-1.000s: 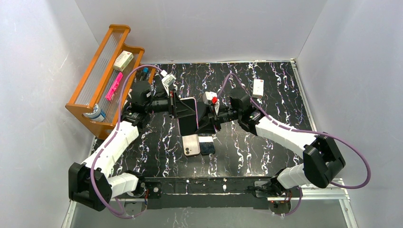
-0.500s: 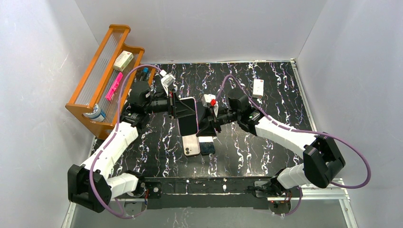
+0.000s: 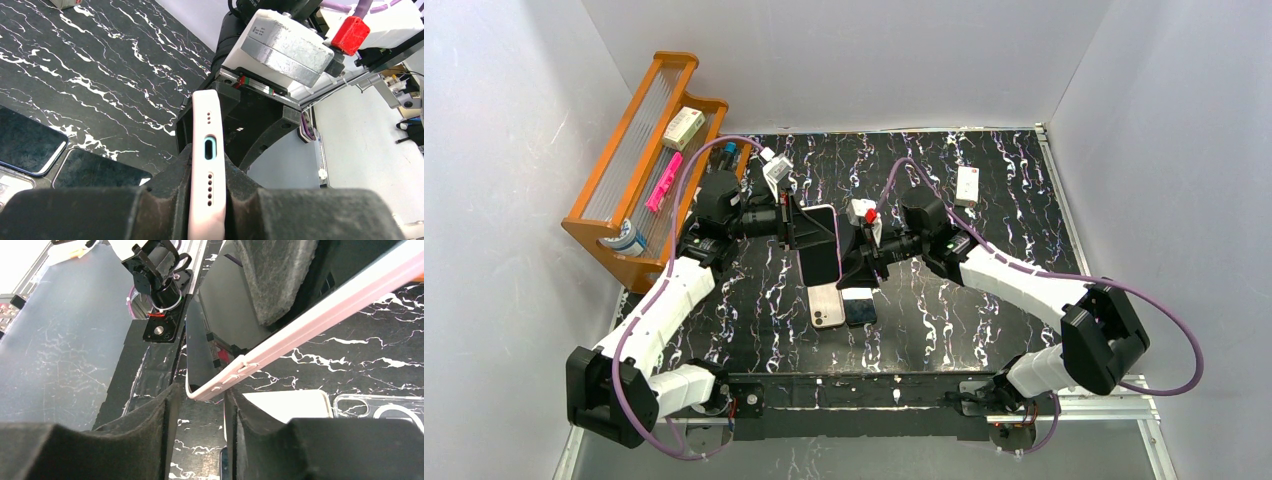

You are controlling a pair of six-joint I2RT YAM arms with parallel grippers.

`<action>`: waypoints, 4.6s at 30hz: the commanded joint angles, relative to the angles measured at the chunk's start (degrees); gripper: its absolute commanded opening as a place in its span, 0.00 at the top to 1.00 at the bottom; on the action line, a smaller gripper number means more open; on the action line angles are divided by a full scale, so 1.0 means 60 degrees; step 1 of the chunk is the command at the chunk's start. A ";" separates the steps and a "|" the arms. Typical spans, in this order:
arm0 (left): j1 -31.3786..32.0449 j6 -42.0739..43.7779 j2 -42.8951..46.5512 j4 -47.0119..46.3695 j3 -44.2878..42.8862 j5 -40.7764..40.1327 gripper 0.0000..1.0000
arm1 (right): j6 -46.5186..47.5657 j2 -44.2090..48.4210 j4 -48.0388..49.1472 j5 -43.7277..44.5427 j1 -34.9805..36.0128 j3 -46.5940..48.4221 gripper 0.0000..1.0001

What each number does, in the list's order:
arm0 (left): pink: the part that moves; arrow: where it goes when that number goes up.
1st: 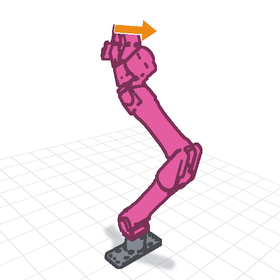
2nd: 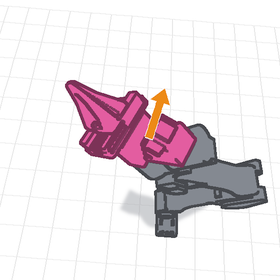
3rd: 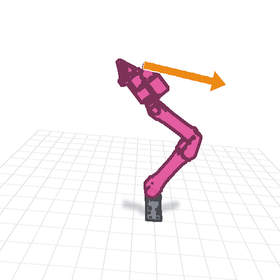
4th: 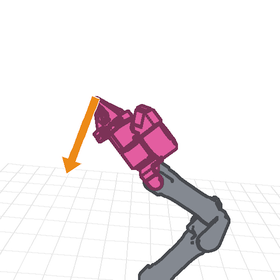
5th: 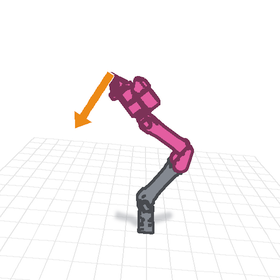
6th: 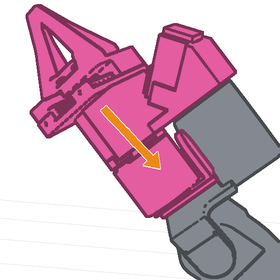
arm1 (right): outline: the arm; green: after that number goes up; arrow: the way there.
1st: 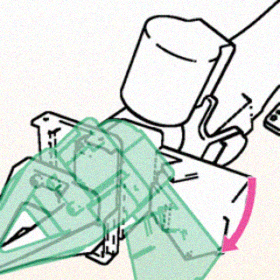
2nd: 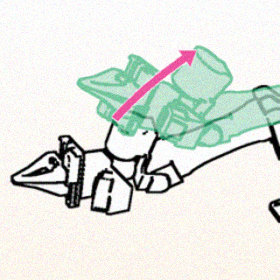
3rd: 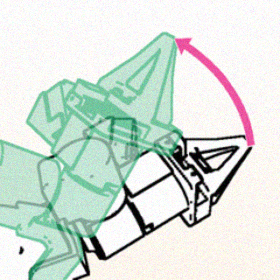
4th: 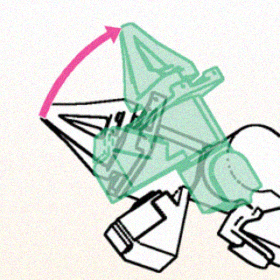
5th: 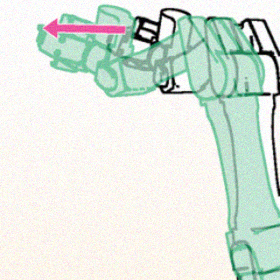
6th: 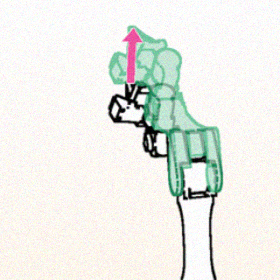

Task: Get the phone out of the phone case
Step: Remove the phone case from the phone.

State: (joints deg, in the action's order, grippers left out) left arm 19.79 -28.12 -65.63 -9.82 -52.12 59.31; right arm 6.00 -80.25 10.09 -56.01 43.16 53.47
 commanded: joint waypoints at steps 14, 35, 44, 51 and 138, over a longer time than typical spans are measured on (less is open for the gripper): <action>0.0049 0.0072 0.0626 -0.0324 0.0036 0.0183 1.00 | -0.0752 -0.0208 0.0744 -0.0337 0.0045 0.0577 0.64; 0.0265 -0.1976 0.0305 -0.0408 0.0252 0.0514 1.00 | 0.4804 -0.0501 -0.1772 -0.0067 0.0260 0.1630 0.99; 0.0406 -0.2010 0.0220 -0.0341 0.0220 0.0419 1.00 | 0.6053 -0.0654 -0.2921 0.0698 0.0350 0.2297 0.99; 0.0562 -0.2026 0.0308 -0.0340 0.0301 0.0376 1.00 | 0.5215 -0.0405 -0.1147 0.1811 0.0366 0.1842 0.99; 0.2601 -0.6073 0.0472 -0.7139 0.2754 -0.4064 1.00 | -1.0459 0.1086 0.7437 0.4316 -0.0190 -0.2091 0.54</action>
State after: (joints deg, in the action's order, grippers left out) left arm 30.04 -64.03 -62.85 -49.65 -32.42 24.40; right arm -58.89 -72.10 48.25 -33.45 42.06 35.48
